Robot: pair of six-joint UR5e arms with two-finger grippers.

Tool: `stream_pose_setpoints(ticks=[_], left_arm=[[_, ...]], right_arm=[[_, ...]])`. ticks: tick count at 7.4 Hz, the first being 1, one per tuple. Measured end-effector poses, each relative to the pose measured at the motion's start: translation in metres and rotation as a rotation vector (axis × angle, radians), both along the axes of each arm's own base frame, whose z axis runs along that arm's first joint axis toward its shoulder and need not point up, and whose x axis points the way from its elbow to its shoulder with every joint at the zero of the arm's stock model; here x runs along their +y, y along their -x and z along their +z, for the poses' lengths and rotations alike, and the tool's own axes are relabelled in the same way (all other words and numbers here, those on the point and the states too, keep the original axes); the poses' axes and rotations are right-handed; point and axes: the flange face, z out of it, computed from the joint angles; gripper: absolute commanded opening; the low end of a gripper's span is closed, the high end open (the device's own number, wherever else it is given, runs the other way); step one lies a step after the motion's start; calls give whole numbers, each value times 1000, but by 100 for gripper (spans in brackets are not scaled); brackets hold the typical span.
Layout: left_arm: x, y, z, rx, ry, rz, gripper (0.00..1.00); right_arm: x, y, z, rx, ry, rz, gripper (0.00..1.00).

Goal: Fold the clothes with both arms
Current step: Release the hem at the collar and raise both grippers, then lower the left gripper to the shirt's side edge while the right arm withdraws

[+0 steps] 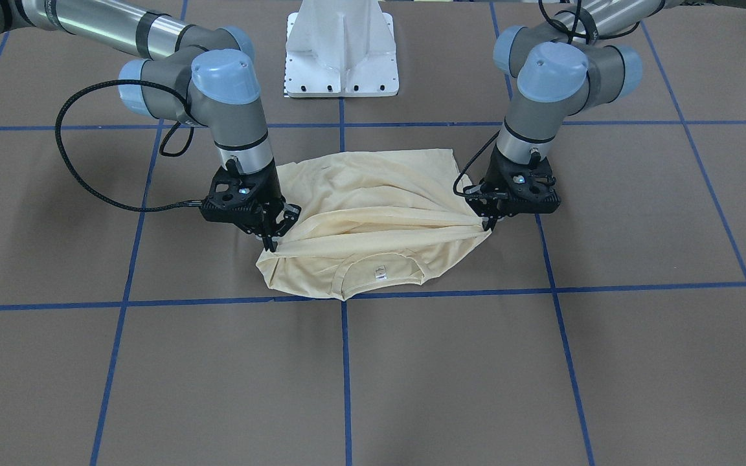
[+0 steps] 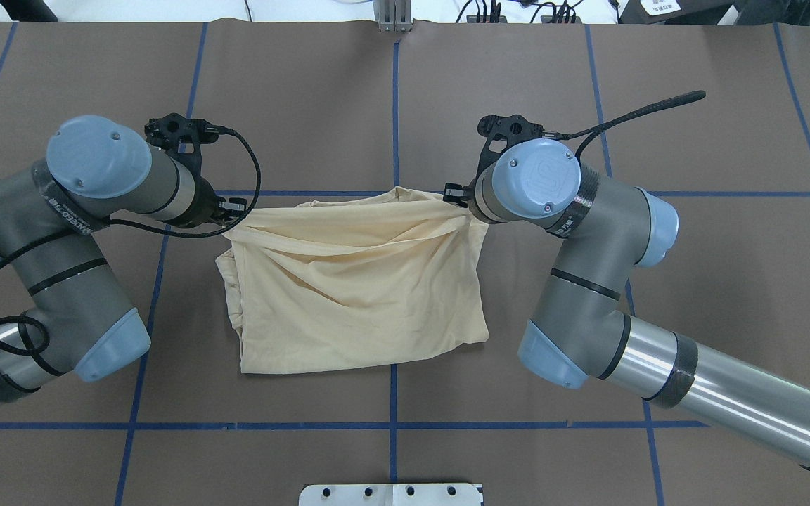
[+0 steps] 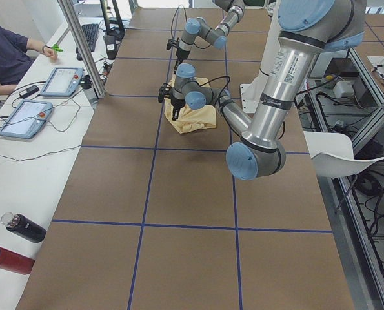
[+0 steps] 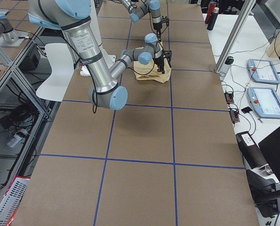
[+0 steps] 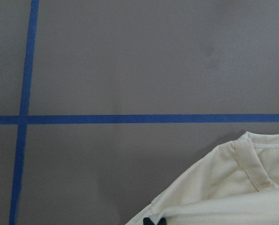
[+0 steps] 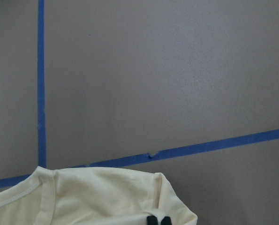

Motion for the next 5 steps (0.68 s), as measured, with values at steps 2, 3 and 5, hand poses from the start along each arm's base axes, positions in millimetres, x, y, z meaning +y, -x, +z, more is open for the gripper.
stream_pose_setpoints(ticks=[2,3,5], left_arm=[[-2,3,-4,23,-26,4,100],[-4,8,-6,31,-56,19,100],[1,19,-5,35,-92,50,100]], right_arm=[[-4,-1,1,2,3,3,100],[-9,-5,-2,-4,8,4,100],[-24,-24,-6,-31,37,-44,100]])
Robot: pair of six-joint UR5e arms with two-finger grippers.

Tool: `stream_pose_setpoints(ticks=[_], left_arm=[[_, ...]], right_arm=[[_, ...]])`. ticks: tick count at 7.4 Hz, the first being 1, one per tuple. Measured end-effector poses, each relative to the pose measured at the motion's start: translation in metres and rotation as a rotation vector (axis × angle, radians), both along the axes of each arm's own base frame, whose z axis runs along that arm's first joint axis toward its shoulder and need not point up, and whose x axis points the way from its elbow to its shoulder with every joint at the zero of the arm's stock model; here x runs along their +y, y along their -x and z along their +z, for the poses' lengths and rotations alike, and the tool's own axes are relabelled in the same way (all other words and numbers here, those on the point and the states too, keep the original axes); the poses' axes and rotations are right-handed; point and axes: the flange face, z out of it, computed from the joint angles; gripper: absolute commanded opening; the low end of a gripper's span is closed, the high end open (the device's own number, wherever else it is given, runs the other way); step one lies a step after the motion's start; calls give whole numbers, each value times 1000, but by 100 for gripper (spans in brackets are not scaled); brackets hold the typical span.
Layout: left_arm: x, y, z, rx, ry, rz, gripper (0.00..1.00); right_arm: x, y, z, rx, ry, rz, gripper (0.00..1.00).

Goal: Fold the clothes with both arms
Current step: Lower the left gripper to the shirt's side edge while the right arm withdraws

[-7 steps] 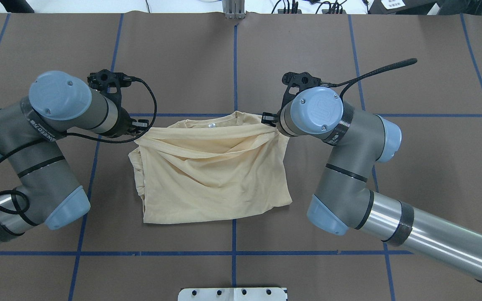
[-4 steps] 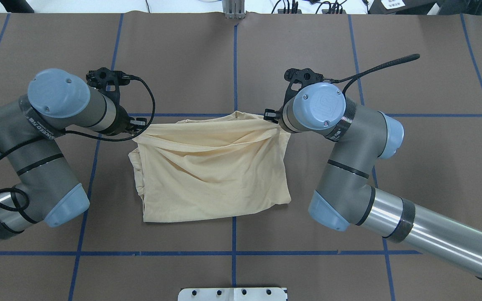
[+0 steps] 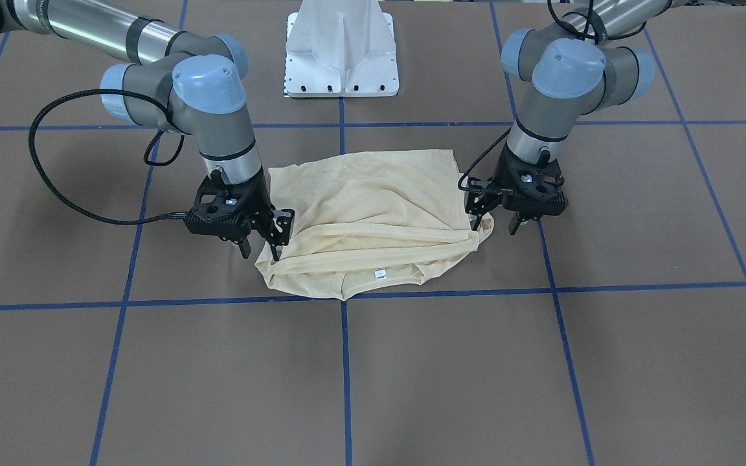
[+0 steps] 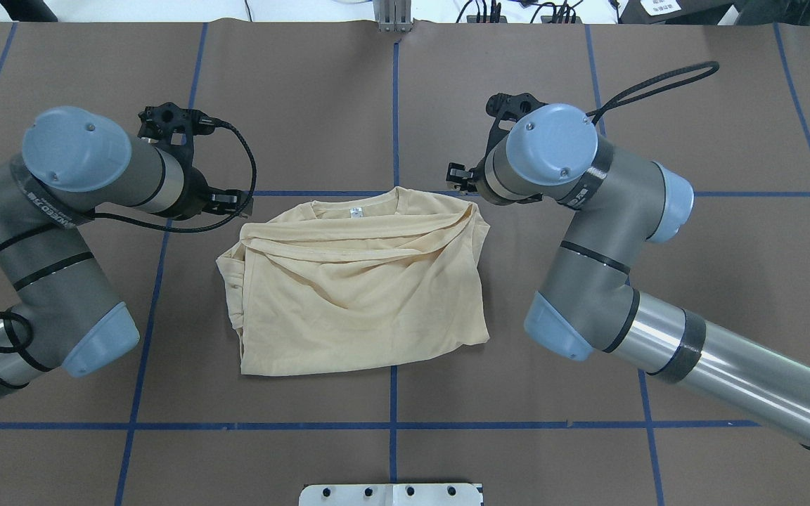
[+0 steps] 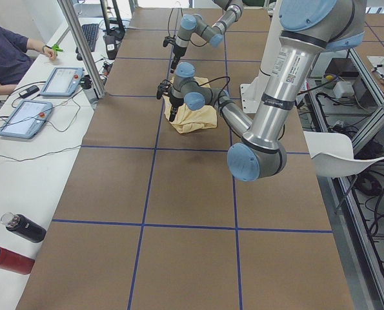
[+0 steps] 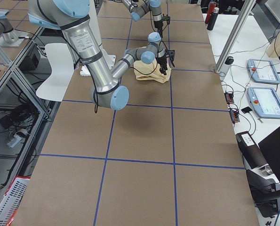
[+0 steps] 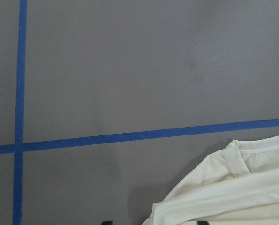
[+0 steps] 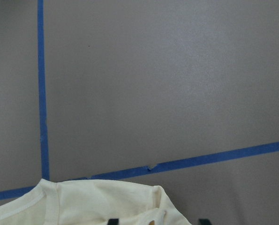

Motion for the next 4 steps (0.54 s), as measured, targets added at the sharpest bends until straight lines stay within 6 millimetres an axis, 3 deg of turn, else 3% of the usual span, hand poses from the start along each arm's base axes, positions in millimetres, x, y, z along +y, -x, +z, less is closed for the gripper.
stream_pose_setpoints(ticks=[2,4], left_arm=[[27,17,3,42,32,58,100],[69,14,12,78,91,97,100]], right_arm=[[-15,-25,4,-10,2,-55,100],[-23,-47,19,4,-14,-91,100]])
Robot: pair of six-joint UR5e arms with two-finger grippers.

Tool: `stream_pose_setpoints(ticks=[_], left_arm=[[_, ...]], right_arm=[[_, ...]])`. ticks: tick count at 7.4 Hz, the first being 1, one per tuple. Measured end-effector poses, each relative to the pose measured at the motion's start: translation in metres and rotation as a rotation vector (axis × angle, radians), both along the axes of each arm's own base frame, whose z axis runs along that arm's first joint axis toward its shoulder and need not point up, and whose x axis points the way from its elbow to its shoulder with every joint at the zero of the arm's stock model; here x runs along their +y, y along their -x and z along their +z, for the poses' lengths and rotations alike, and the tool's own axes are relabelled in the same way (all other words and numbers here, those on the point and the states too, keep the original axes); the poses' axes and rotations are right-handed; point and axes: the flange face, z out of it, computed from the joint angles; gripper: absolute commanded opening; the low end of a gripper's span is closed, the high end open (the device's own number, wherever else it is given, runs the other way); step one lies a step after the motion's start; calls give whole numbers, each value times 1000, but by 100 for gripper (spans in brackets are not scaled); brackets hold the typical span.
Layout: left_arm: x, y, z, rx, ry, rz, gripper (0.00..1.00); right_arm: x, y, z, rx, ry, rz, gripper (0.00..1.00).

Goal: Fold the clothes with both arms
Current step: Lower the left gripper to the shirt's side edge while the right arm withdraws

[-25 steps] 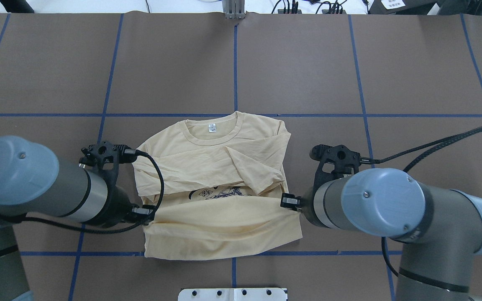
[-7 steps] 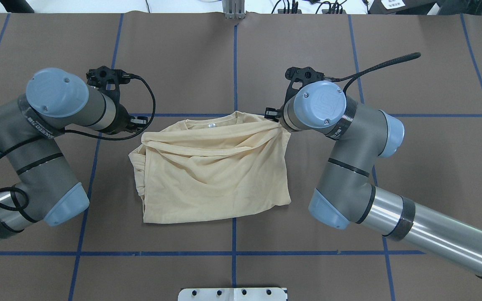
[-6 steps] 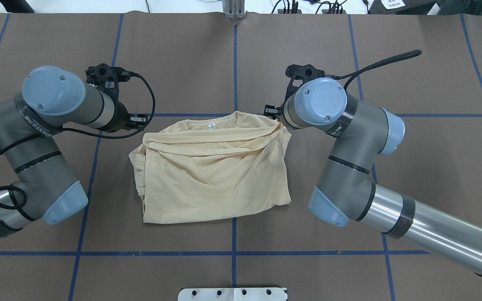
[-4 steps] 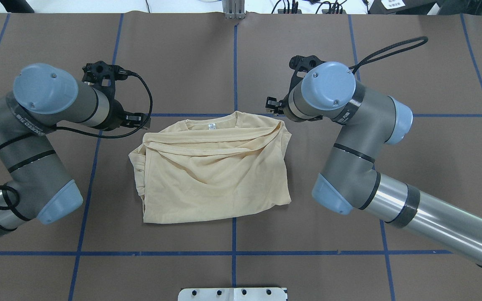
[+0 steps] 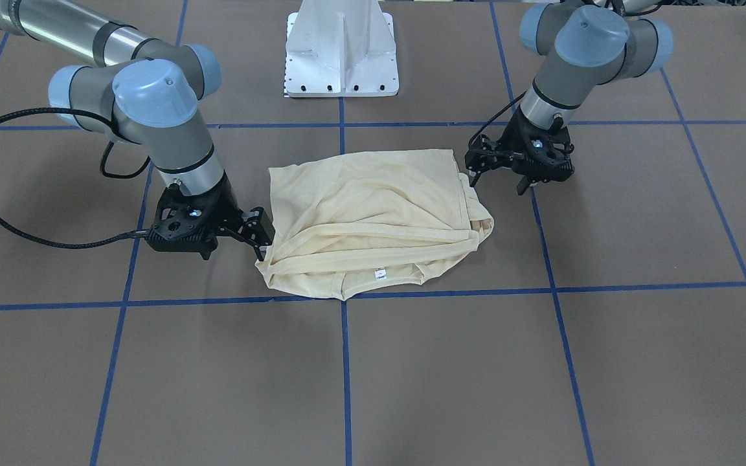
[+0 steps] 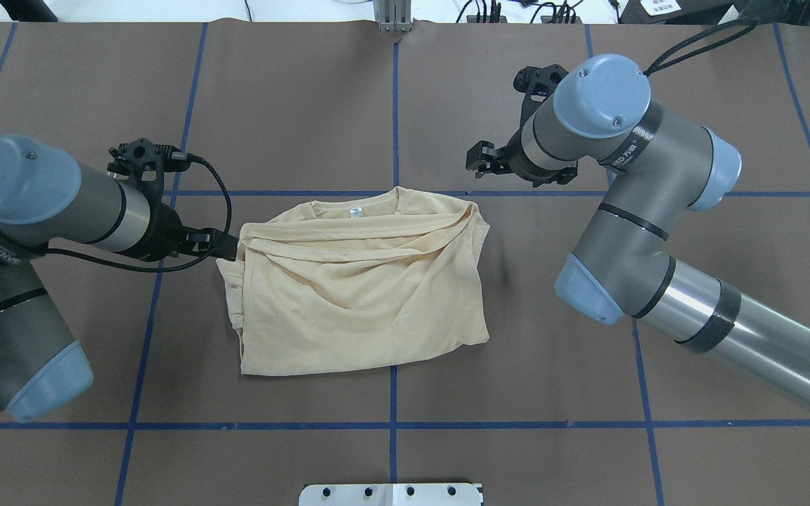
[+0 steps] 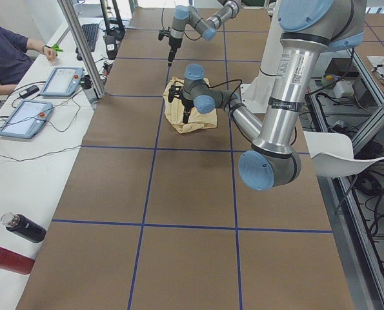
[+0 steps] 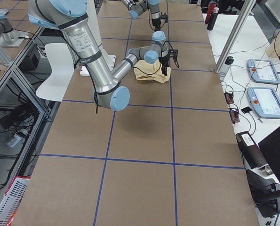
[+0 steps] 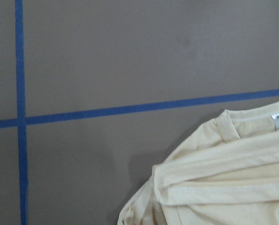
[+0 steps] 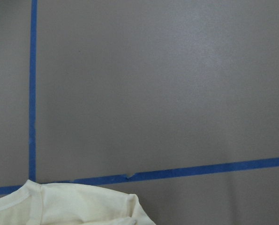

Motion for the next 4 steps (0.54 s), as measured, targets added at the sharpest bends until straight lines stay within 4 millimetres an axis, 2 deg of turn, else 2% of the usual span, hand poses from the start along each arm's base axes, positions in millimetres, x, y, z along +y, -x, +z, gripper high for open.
stream_pose_setpoints(ticks=[1,2,3,4], left_arm=[[31,-17,9,27,29,3,99],[61,-38,17,54,58,0,90],[82,-58,24,64,83,-3,72],[95,-73,29,63,100,-4,68]], right_arm=[[-1,-8,6,3,-6,-9,100],[-1,-12,9,6,-10,-12,100],[-2,-14,10,7,-12,-12,100],[-2,-14,10,7,-13,-13,100]])
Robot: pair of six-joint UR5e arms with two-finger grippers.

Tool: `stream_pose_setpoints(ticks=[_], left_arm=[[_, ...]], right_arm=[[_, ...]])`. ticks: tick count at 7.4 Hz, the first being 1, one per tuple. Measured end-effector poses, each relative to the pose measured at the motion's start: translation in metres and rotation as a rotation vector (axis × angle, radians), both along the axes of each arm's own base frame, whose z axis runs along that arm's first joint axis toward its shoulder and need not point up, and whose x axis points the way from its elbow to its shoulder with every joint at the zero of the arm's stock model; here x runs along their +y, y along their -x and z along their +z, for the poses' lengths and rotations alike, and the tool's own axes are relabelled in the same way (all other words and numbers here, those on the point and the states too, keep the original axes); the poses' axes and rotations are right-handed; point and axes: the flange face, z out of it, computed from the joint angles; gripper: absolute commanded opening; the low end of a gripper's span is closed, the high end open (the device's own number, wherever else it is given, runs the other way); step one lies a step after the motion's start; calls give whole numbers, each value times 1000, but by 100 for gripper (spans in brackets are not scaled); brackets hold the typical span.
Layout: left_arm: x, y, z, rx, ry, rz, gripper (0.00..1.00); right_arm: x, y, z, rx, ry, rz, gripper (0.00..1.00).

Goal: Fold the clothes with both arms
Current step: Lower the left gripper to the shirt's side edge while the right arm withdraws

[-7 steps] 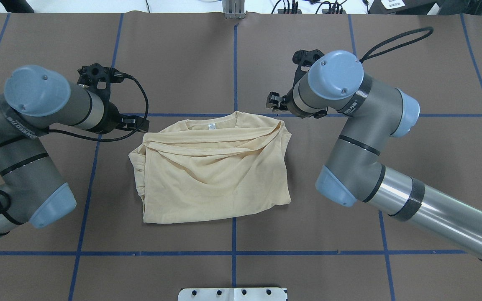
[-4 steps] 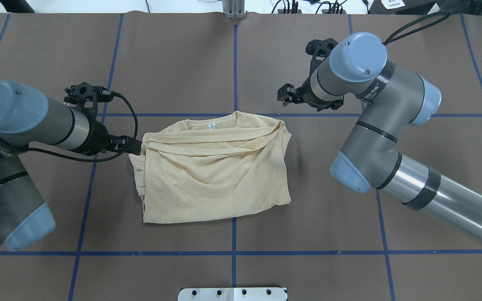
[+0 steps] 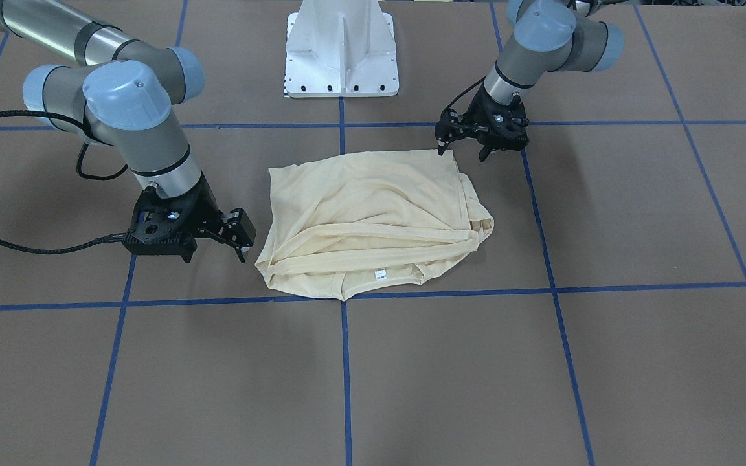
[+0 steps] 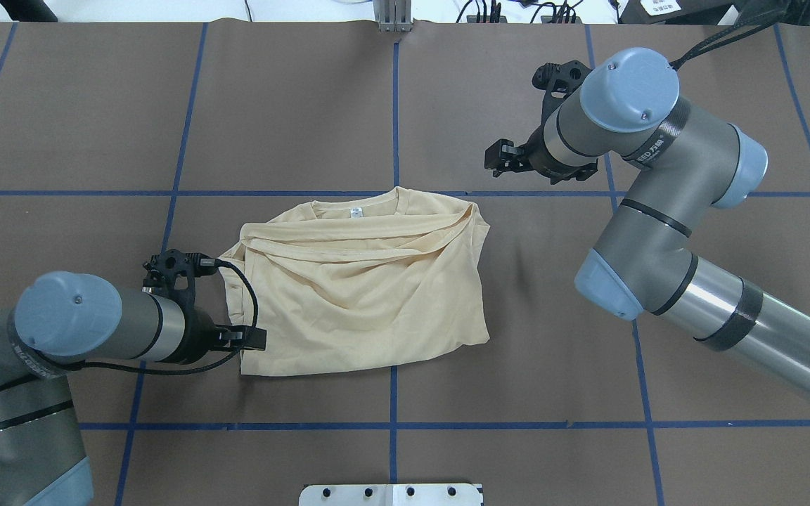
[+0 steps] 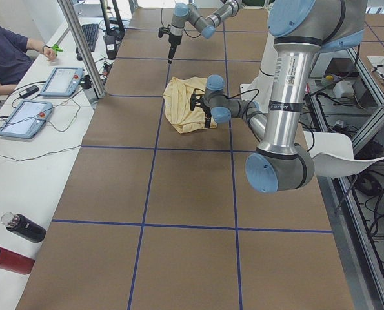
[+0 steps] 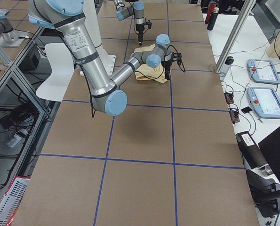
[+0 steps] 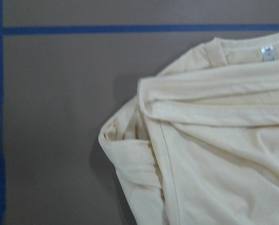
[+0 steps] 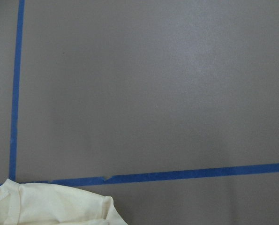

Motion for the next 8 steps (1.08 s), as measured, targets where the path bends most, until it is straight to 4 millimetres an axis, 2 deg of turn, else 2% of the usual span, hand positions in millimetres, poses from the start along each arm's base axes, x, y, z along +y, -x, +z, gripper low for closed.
stream_pose_setpoints(ticks=[2,3,4,5,6,8], left_arm=[[9,-14,3,0,12,5,64],[10,-20,1,3,12,8,54],[9,-26,-1,4,11,10,36],[8,-29,-2,5,12,10,11],[8,-30,-3,6,13,10,0],[8,-28,-1,2,14,9,0]], right_arm=[[1,-1,-1,-1,-3,1,100],[1,-1,0,-1,-3,1,100],[1,-1,0,-1,-3,2,100],[1,-1,0,0,-3,2,100],[1,-1,0,0,-3,1,100],[2,0,0,0,-2,0,100]])
